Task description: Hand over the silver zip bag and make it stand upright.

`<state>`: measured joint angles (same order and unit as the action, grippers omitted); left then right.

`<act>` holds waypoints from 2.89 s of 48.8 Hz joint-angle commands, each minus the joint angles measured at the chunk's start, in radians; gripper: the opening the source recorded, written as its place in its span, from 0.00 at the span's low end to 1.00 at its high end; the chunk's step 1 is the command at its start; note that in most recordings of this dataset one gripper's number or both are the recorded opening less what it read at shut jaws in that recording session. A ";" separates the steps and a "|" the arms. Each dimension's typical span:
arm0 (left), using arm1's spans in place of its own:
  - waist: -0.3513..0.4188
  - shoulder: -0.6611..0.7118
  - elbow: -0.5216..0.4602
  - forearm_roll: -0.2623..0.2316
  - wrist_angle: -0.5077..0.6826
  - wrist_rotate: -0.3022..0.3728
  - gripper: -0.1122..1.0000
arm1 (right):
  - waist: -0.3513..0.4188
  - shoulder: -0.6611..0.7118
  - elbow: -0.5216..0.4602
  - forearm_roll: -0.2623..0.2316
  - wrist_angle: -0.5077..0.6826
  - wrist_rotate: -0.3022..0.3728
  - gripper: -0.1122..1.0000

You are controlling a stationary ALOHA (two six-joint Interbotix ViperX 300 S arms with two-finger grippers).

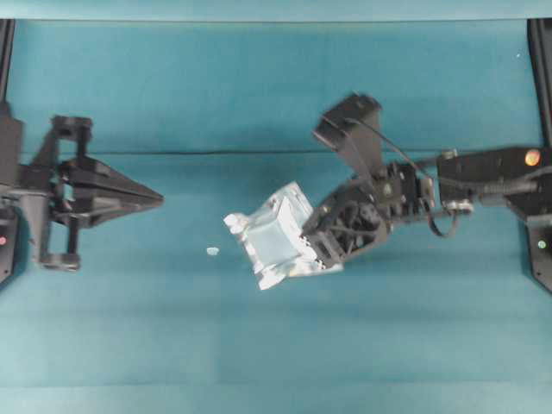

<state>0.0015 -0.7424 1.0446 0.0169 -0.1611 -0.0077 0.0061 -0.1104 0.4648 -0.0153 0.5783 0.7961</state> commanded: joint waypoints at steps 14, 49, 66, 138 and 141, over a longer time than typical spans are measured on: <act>0.003 -0.095 0.006 0.003 0.066 -0.005 0.11 | 0.011 0.084 -0.342 0.008 0.370 -0.288 0.09; 0.003 -0.101 0.006 0.003 0.066 -0.012 0.11 | 0.025 0.324 -0.640 0.008 0.750 -0.815 0.09; 0.005 -0.100 0.006 0.003 0.066 -0.012 0.11 | 0.026 0.362 -0.640 0.000 0.739 -0.887 0.09; 0.026 -0.063 0.020 0.003 0.055 -0.127 0.11 | 0.014 0.383 -0.620 -0.046 0.703 -0.890 0.09; 0.021 -0.052 0.028 0.005 0.018 -0.124 0.11 | 0.014 0.383 -0.620 -0.046 0.704 -0.890 0.09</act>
<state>0.0261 -0.8069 1.0769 0.0169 -0.1028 -0.1335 0.0184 0.2823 -0.1503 -0.0583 1.2855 -0.0874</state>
